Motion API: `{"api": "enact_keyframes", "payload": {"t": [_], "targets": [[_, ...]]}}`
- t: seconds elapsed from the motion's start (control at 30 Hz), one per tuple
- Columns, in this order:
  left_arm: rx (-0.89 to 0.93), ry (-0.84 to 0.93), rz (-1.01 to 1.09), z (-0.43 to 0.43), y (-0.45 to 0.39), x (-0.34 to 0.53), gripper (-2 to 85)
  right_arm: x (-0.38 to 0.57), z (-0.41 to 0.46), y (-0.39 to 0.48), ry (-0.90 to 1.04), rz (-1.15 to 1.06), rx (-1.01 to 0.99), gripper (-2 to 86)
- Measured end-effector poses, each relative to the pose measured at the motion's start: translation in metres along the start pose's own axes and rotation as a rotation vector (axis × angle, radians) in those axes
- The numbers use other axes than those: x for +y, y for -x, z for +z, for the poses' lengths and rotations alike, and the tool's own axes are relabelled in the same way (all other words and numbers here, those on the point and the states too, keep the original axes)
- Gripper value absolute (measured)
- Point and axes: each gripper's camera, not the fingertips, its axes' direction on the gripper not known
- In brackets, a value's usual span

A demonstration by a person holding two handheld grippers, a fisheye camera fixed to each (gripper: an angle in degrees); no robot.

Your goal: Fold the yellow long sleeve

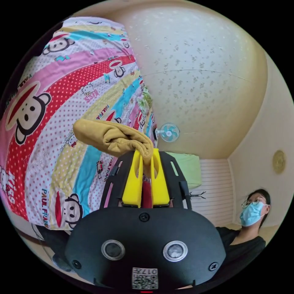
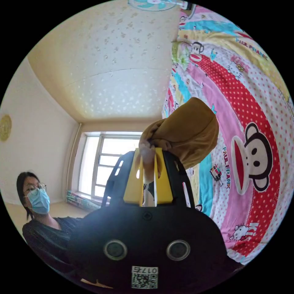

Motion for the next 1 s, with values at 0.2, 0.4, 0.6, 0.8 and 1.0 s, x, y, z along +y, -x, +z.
{"api": "enact_keyframes", "payload": {"t": [0.2,0.4,0.6,0.8,1.0], "targets": [[-0.122,0.038,-0.15,-0.001,0.083,0.082,4.8,0.054,-0.031,-0.051,0.103,0.094,0.315,6.5],[-0.258,0.038,-0.339,0.034,0.169,0.144,4.3,0.136,-0.08,-0.155,0.136,0.487,0.439,3.7],[-0.365,0.194,0.024,0.118,0.068,0.144,4.4,0.153,-0.099,-0.162,0.151,0.505,0.378,3.1],[-0.43,0.619,0.485,0.259,-0.016,0.223,6.6,0.152,-0.097,-0.178,0.145,0.529,0.298,5.4],[-0.279,0.798,0.564,0.275,-0.008,0.287,9.2,0.16,-0.08,-0.197,0.276,0.55,0.361,10.3]]}}
